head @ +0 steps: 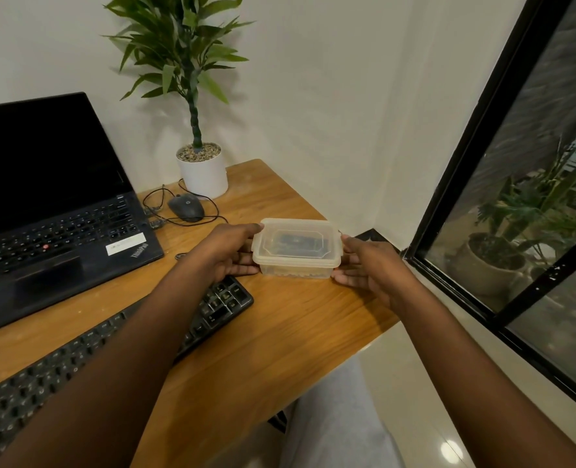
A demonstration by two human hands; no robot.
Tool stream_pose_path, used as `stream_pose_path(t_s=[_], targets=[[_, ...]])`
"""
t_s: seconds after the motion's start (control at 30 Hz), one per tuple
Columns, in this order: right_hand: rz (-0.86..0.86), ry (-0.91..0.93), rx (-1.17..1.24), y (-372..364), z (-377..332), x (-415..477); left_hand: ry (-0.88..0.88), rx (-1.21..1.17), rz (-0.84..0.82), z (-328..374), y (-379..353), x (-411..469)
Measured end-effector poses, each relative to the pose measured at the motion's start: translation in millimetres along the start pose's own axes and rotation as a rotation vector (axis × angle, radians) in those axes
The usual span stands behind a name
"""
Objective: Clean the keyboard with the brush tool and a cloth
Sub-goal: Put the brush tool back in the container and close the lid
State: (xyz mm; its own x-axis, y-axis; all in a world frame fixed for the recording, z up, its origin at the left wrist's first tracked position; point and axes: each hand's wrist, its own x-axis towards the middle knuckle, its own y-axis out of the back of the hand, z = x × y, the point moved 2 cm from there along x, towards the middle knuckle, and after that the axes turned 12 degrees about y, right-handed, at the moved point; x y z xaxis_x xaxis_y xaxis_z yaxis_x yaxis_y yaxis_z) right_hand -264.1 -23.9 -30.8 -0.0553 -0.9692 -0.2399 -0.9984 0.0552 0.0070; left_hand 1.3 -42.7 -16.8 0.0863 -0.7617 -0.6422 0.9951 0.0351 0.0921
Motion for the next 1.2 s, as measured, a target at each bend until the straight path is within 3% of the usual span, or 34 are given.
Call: stream_pose_path(t_s=[0.4,0.63,0.8,0.93,1.07,1.2], targets=[[0.038,0.057,-0.044,6.3,2.5,1.7,-0.131,-0.188,0.092,5.2,9.8,-0.6],[0.085,0.338,-0.297,5.1,-9.8,-1.4,-0.166,-0.142,0.118,-3.8,14.2,4.4],[0.098,0.397,-0.380,3.0,-11.2,0.4,-0.174,-0.150,0.119,-5.6,12.8,5.5],[0.115,0.417,-0.466,0.7,-16.6,3.7,-0.222,-0.074,0.192,-1.9,11.2,5.3],[0.099,0.479,-0.727,-7.5,-26.1,6.4,-0.300,0.037,0.271,0.0,11.1,6.5],[0.096,0.469,-0.768,-6.5,-25.1,6.5,-0.483,0.320,0.376,-2.6,5.6,8.3]])
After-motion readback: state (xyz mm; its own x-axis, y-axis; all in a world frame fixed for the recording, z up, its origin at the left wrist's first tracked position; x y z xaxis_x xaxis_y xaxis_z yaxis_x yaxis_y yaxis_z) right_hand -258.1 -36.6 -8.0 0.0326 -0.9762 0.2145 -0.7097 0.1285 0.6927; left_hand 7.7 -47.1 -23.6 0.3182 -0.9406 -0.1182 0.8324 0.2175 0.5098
